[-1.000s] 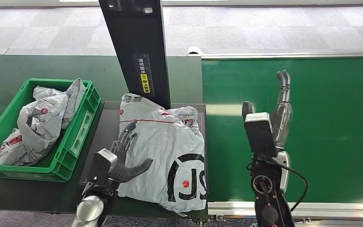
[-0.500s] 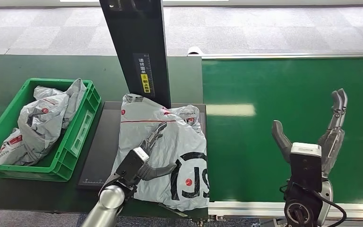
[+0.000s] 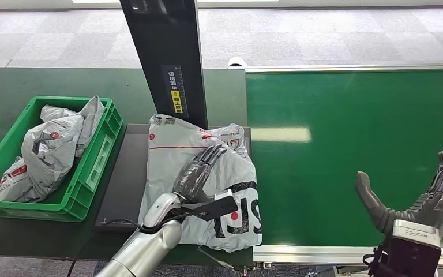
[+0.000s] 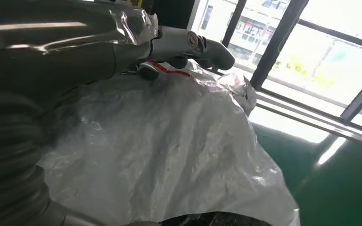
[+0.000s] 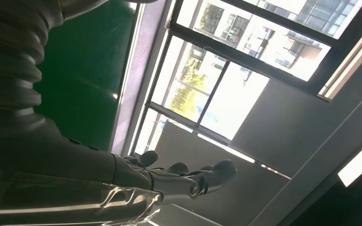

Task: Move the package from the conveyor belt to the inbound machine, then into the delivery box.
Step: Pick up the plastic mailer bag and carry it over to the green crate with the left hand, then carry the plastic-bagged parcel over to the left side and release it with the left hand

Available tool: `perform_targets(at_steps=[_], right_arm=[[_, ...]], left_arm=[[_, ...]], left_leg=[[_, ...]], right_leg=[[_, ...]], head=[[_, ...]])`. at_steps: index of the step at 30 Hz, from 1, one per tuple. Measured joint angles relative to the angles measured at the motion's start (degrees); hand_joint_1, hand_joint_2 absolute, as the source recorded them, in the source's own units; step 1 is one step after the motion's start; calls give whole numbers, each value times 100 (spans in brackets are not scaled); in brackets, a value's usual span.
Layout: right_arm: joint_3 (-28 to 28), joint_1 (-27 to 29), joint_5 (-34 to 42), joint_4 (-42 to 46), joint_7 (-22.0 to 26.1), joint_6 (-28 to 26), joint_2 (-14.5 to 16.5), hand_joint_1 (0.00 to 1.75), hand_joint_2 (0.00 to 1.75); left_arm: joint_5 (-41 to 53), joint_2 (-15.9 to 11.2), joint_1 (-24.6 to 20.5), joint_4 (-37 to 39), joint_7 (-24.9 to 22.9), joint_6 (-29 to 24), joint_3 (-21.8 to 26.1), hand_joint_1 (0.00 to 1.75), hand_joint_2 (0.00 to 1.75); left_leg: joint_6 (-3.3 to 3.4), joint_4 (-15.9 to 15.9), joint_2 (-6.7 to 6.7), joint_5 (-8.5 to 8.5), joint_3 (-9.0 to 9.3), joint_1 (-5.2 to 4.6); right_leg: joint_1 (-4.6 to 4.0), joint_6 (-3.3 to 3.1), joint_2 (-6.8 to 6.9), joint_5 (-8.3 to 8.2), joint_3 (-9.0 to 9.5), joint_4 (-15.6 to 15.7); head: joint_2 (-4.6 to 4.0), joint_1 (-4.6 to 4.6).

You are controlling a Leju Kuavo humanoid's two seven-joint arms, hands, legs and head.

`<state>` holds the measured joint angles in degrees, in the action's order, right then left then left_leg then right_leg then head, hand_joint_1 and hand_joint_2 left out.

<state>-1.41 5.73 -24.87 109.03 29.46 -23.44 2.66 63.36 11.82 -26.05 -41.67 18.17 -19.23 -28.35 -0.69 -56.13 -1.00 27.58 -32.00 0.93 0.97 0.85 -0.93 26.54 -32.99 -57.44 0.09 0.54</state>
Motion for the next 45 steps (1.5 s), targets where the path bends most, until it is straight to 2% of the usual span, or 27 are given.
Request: perform_targets(at_steps=[2, 3, 11, 24, 27, 29, 32, 36, 40, 45], right_arm=[[-52, -2, 28, 9, 7, 76, 53, 0, 175], [-76, -4, 43, 10, 7, 104, 75, 0, 175], [-202, -10, 158, 10, 34, 248, 180, 0, 175], [-245, -161, 220, -9, 45, 359, 231, 0, 175], [-256, -188, 226, -21, 44, 362, 236, 0, 175], [-267, -193, 237, -25, 44, 353, 236, 0, 175], [-305, -174, 301, -25, 38, 302, 235, 0, 175], [-375, -39, 465, -25, 61, 236, 243, 0, 175], [-435, 185, 742, -25, 150, 247, 291, 0, 175], [-366, 461, 482, -25, 41, 324, 390, 0, 175]], left_arm=[[294, 6, -96, 295, -135, -53, -107, 167, 175], [375, 10, -136, 429, -160, -57, -144, 175, 175], [507, 44, -380, 1036, -174, -66, -227, 175, 175], [660, 52, -507, 1229, -32, 15, -244, 175, 175], [472, 58, -500, 1227, 233, 53, -233, 175, 175], [90, 65, -449, 1156, 618, 88, -177, 175, 175], [-925, 22, -147, 476, 1255, 388, -25, 175, 175], [-2039, -267, 401, -1513, 1436, 731, 122, 175, 175], [-2165, -615, 817, -3423, 1459, 532, 267, 175, 175], [-2090, -966, 1105, -4753, 1488, 187, 615, 175, 175]], left_leg=[[0, 0, 0, 0, 1, 0], [0, 0, 0, 0, 1, 0], [0, 1, -1, 0, 13, 0], [0, 2, -1, 0, 34, 0], [0, 2, -3, 0, 34, 0], [0, 2, -3, 0, 34, 0], [0, 1, 0, 0, 28, 0], [0, 1, 4, 0, 12, 1], [-1, 4, 3, 2, 2, 4], [-2, 7, 4, 2, -1, 4]], right_leg=[[0, 0, 0, 0, 2, 0], [0, 0, 1, 0, 4, 0], [0, 0, 2, 0, 20, 0], [0, 0, 3, 1, 41, 0], [0, 0, 3, 1, 42, 0], [0, 0, 3, 1, 41, 0], [0, 0, 1, 1, 31, 0], [-1, -1, -4, 1, 12, -1], [-5, -1, -3, 4, 6, -1], [-5, -2, -3, 7, 4, -1]], head=[[0, 0], [0, 0], [0, 1], [0, 1], [0, 1], [0, 1], [0, 0], [0, 1], [0, 1], [0, 1]])
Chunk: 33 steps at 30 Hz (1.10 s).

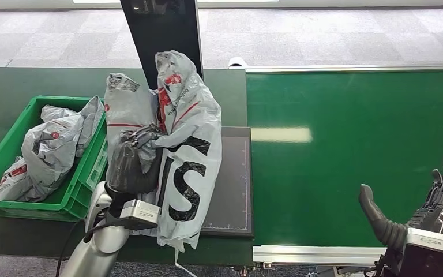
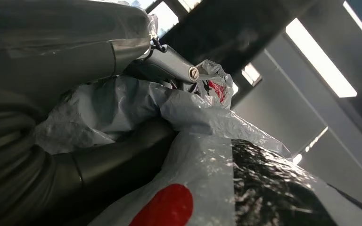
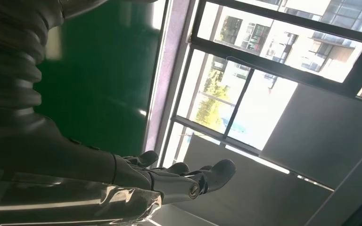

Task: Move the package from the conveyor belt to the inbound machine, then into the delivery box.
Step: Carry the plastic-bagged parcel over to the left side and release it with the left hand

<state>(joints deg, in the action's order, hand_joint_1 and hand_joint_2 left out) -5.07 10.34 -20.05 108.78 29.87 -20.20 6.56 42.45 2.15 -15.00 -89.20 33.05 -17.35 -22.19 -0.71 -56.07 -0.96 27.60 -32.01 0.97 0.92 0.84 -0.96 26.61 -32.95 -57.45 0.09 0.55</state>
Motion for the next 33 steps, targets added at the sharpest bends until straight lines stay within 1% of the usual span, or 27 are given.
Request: perform_targets(at_steps=[4, 9, 13, 17, 21, 22, 23, 25, 26, 28, 30, 33], right_arm=[[69, 137, -51, 0, -23, -22, 54, 0, 175], [109, 195, 93, 0, -9, -20, 75, 0, 175], [159, 203, 184, -21, 20, -17, 76, 0, 175], [224, 190, 215, -73, 21, -20, 76, 0, 175], [268, 184, 226, -99, 21, -21, 76, 0, 175], [273, 181, 226, -104, 20, -21, 76, 0, 175], [277, 175, 232, -109, 16, -21, 75, 0, 175], [287, 146, 251, -126, -5, -7, 74, 0, 175], [298, 119, 268, -138, -22, 11, 72, 0, 175], [325, 51, 291, -172, -67, 57, 63, 0, 175], [353, -20, 299, -216, -106, 84, 48, 0, 175], [406, -103, 294, -286, -150, 92, 24, 0, 175]], left_arm=[[-145, -197, 84, -437, 91, 7, 365, 175, 175], [-205, -359, 85, -642, 83, -104, 620, 175, 175], [-328, -607, -164, -626, -63, -407, 1134, 175, 175], [-335, -804, -493, -472, -132, -489, 1742, 175, 175], [-304, -866, -608, -379, -132, -487, 2008, 175, 175], [-233, -872, -626, -358, -172, -502, 2039, 175, 175], [-25, -890, -681, -299, -309, -540, 2068, 175, 175], [635, -961, -879, -42, -774, -639, 2129, 175, 175], [1013, -1029, -1038, 199, -1057, -694, 2178, 175, 175], [1486, -1198, -1403, 831, -1462, -784, 2309, 175, 175], [1645, -1379, -1797, 1581, -1647, -884, 2468, 175, 175], [1702, -1628, -2302, 2650, -1768, -966, 2708, 175, 175]], left_leg=[[0, -1, 0, -1, 3, 0], [1, -2, 0, -2, 5, -1], [-1, -1, 1, -2, 6, 2], [-3, -1, 1, -4, 7, 9], [-3, -1, 2, -4, 6, 7], [-3, -2, 2, -3, 5, 6], [-2, -2, 0, -3, 4, 5], [-2, -2, -2, -3, 4, 5], [-3, -2, -3, -4, 5, 5], [-7, -2, 2, -7, 9, 7], [-15, -1, 7, -13, 12, 13], [-20, -1, 9, -18, 12, 20]], right_leg=[[0, 0, 0, -1, 3, 0], [1, 1, 0, -2, 5, 0], [-2, 0, 0, -2, 2, -1], [-8, 0, -1, -2, 3, -3], [-6, 0, 0, -2, 3, -3], [-5, 0, 0, -2, 2, -3], [-4, 0, 0, -2, 2, -3], [-3, 0, 2, -2, 2, -3], [-4, -1, 2, -3, 3, -3], [-6, -8, -2, -8, 3, -3], [-13, -17, -6, -14, 2, -5], [-21, -23, -8, -18, -1, -7]], head=[[0, 0], [0, -2], [0, 0], [0, 0], [0, -2], [0, -2], [0, -2], [0, -2], [0, -3], [0, 0], [0, 0], [0, -1]])
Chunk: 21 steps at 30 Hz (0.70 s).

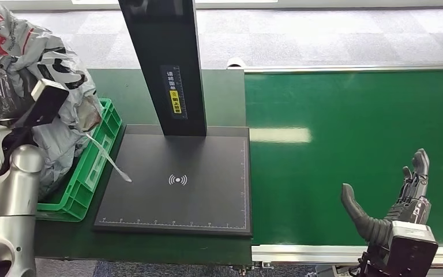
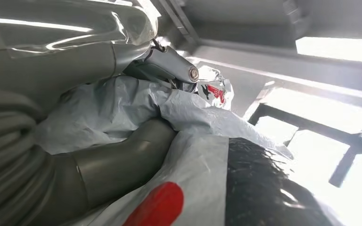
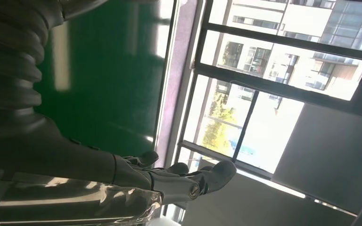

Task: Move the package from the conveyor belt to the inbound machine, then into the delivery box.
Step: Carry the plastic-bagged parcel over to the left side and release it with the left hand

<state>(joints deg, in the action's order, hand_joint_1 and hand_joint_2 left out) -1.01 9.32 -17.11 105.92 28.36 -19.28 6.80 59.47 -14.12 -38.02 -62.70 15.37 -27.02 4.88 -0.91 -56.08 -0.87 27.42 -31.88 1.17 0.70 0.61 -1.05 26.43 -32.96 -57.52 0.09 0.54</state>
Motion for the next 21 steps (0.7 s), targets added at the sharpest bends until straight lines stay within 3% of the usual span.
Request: perform_targets(at_steps=[5, 9, 21], right_arm=[[63, -90, 38, -111, -76, 5, -71, 0, 175], [125, -140, 72, -192, -105, 41, -118, 0, 175], [184, -184, 78, -316, -131, 48, -163, 0, 175]], left_arm=[[438, -295, -541, 1433, -318, 311, 167, 175, 175], [886, -351, -742, 2282, -765, 694, 124, 175, 175], [957, -366, -934, 3081, -872, 748, 70, 175, 175]], left_leg=[[0, 0, 0, 0, -6, 0], [0, -1, 0, 0, -11, -2], [-1, 0, -2, 0, -12, -1]], right_leg=[[0, 0, 1, 1, -5, -1], [3, 0, 0, 1, -7, 0], [1, 0, 0, 0, -10, 0]], head=[[0, -2], [0, -2], [0, -1]])
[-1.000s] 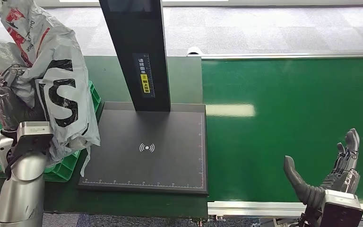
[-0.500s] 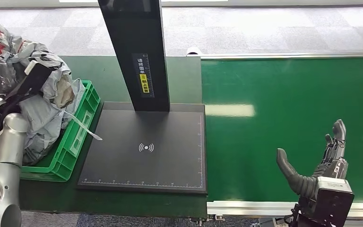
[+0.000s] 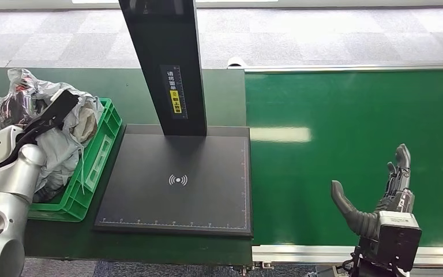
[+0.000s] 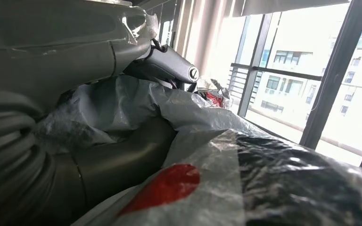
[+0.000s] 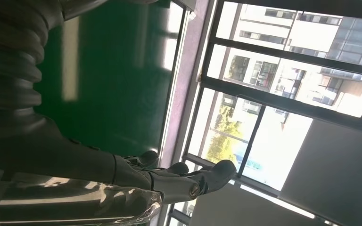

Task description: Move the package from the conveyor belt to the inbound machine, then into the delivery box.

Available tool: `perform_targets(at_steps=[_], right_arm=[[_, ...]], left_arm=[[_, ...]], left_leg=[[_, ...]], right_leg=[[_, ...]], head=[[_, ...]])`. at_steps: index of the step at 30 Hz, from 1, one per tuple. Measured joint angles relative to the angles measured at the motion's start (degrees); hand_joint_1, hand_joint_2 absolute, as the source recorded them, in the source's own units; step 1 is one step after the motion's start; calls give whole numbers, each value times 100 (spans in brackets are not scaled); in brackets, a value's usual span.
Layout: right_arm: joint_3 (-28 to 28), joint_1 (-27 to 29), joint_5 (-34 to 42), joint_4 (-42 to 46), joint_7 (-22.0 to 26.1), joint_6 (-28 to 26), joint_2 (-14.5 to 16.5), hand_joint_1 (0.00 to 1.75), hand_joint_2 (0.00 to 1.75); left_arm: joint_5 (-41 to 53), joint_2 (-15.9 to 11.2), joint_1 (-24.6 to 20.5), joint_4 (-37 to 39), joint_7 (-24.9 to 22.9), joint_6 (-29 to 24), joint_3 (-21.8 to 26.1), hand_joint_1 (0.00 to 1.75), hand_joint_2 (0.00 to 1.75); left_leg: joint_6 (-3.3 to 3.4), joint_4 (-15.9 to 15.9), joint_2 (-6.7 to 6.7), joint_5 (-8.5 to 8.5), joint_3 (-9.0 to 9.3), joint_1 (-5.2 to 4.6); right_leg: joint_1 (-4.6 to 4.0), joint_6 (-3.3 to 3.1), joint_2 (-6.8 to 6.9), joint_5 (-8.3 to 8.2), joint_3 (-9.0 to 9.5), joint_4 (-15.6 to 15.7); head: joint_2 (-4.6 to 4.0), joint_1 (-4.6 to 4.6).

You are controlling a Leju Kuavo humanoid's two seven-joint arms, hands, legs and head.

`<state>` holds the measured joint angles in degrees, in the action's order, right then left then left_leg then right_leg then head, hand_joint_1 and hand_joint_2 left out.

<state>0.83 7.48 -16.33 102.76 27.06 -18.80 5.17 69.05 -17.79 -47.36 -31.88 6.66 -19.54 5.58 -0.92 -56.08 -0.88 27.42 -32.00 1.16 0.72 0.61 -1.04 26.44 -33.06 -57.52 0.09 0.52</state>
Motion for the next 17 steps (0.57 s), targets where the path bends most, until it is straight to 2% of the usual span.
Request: perform_targets(at_steps=[5, 8, 12, 15, 17], right_arm=[[29, -25, 16, -32, -42, 73, -11, 0, 175], [74, -49, -1, -60, -69, 90, -11, 0, 175], [146, -90, -45, -92, -132, 93, -10, 0, 175], [178, -91, -69, -96, -169, 95, -10, 0, 175], [186, -91, -77, -97, -180, 97, -10, 0, 175]], left_arm=[[71, 12, -66, 185, -296, 122, -10, 175, 175], [414, 73, -144, 432, -837, 376, -104, 175, 175], [764, 201, -300, 795, -1629, 982, -268, 175, 175], [766, 273, -402, 986, -1755, 1461, -292, 175, 175], [762, 295, -426, 1042, -1753, 1580, -292, 175, 175]], left_leg=[[0, 0, 0, 0, 1, -1], [0, -1, -1, 0, 2, -1], [0, -1, -2, 0, 6, -1], [0, 0, -3, 1, 13, -1], [0, 0, -4, 1, 17, -1]], right_leg=[[1, 0, 0, 0, 1, 0], [2, 0, 2, 0, 2, 0], [2, 0, 1, 0, 9, 0], [2, 0, 2, 0, 16, 0], [2, 0, 3, 0, 19, 0]], head=[[0, -1], [0, -1], [0, 1], [0, 1], [0, 1]])
